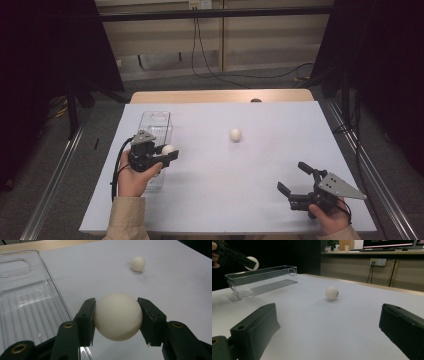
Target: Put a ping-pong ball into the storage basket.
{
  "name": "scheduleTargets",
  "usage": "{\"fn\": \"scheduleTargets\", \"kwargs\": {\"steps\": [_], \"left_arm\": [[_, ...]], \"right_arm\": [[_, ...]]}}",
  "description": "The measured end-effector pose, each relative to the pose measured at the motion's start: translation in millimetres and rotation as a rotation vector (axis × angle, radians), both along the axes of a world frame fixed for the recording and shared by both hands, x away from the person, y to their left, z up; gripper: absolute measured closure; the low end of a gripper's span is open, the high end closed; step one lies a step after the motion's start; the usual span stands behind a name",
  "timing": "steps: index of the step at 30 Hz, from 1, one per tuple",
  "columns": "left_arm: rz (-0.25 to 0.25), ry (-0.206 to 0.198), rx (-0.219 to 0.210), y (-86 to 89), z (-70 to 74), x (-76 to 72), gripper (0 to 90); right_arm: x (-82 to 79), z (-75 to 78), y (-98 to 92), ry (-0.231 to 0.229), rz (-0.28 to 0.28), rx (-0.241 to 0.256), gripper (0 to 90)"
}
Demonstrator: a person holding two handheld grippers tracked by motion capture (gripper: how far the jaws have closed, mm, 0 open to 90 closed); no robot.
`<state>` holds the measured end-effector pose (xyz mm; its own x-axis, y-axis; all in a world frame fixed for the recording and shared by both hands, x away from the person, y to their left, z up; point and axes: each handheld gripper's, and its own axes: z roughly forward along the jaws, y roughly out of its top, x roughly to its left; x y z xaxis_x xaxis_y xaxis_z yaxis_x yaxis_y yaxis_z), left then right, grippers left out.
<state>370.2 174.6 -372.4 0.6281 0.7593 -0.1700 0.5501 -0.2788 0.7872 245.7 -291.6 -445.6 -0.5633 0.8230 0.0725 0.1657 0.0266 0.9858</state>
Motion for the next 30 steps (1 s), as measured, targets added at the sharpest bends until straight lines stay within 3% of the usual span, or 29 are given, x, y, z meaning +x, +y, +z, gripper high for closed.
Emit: {"fn": "scheduleTargets", "kwargs": {"steps": [30], "left_arm": [[0.066, -0.01, -0.002, 16.5, -0.8, 7.1, 51.1]], "right_arm": [[0.0, 0.1, 0.2, -0.003, 0.0, -0.001, 1.4]]}}
